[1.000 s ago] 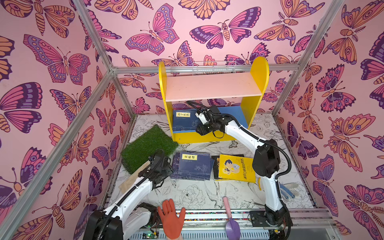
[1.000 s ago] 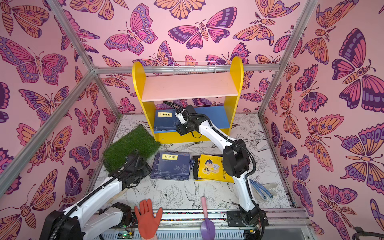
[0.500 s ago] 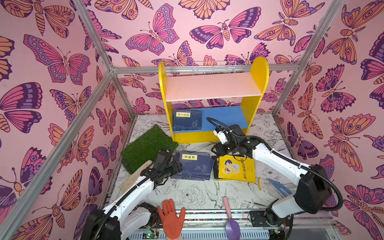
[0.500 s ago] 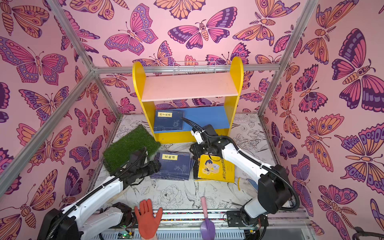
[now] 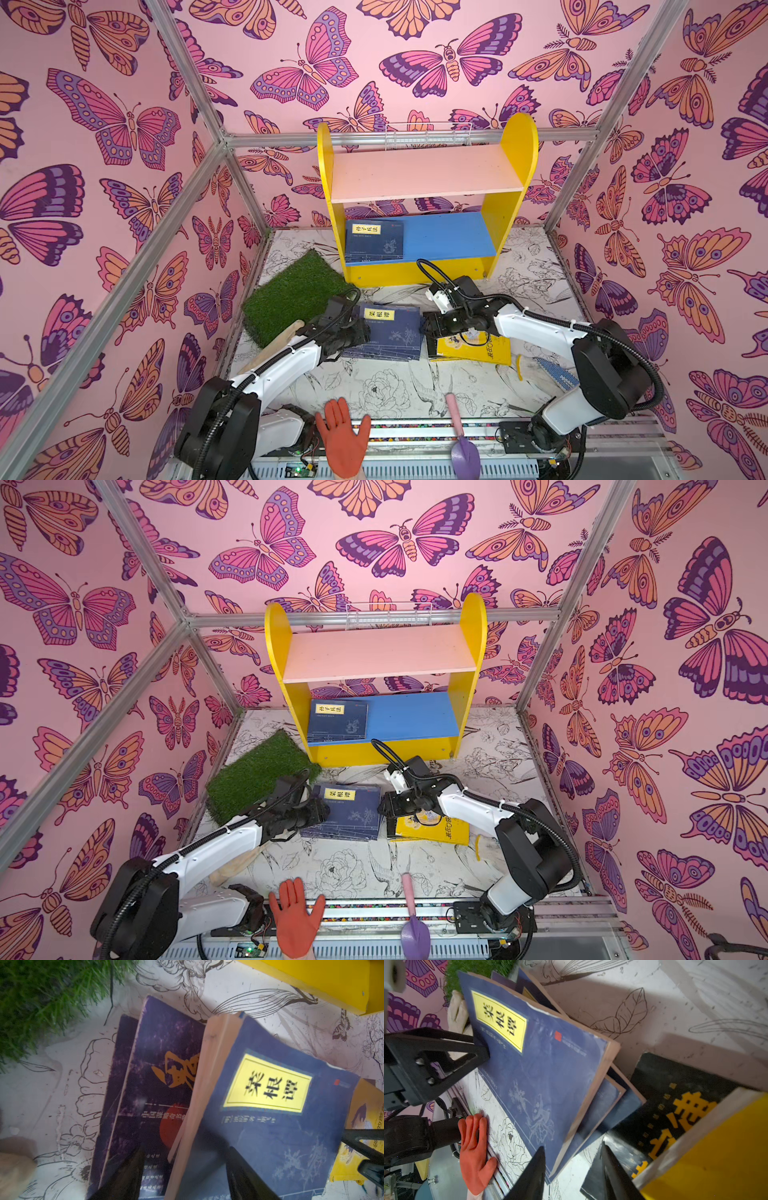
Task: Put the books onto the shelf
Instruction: 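Move right gripper back to the book pile and grasp the top dark blue book, then lift the dark blue book with right gripper toward the blue shelf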
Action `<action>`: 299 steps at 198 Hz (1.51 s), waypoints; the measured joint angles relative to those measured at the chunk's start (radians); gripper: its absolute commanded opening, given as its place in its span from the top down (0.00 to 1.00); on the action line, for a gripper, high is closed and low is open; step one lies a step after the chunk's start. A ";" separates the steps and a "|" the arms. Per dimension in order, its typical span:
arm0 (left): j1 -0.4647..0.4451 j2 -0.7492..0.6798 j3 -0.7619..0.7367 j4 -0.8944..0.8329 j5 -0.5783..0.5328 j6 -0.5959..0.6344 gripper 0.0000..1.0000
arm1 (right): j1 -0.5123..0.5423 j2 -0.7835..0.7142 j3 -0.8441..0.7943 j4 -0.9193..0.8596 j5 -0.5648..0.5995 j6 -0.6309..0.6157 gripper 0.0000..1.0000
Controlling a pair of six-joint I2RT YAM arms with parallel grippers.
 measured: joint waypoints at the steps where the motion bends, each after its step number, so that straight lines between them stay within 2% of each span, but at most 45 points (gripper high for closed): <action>1: 0.000 0.002 0.000 0.002 0.000 -0.001 0.40 | 0.000 0.000 0.000 0.001 -0.002 0.001 0.59; 55: -0.001 0.048 0.003 0.061 0.003 -0.006 0.40 | 0.010 0.086 0.036 0.057 -0.056 0.040 0.60; 106: -0.001 0.051 0.002 0.097 0.023 0.000 0.40 | 0.012 0.146 0.097 0.033 -0.060 0.055 0.62; 127: 0.001 0.057 0.002 0.106 0.063 0.028 0.60 | 0.017 0.150 0.107 0.021 -0.055 0.055 0.63; 146: 0.013 0.054 0.004 0.105 0.084 0.048 0.83 | 0.016 0.151 0.113 0.008 -0.037 0.054 0.63; 164: 0.019 0.026 0.009 0.103 0.102 0.057 1.00 | 0.016 0.151 0.114 0.006 -0.018 0.053 0.63; 190: 0.018 -0.048 0.009 0.087 0.122 0.051 1.00 | 0.013 0.150 0.115 0.009 -0.005 0.051 0.62; 211: 0.010 -0.106 0.008 0.084 0.125 0.031 1.00 | 0.015 0.144 0.114 0.011 0.003 0.052 0.57; 242: 0.003 -0.233 -0.008 0.089 0.091 -0.027 1.00 | 0.018 0.106 0.092 0.035 0.019 0.074 0.53; 267: 0.021 -0.326 -0.050 0.098 0.043 -0.083 1.00 | 0.009 0.066 0.060 0.062 0.013 0.098 0.51; 299: 0.042 -0.402 -0.131 0.181 0.048 -0.136 1.00 | -0.012 0.041 0.039 0.113 -0.034 0.127 0.50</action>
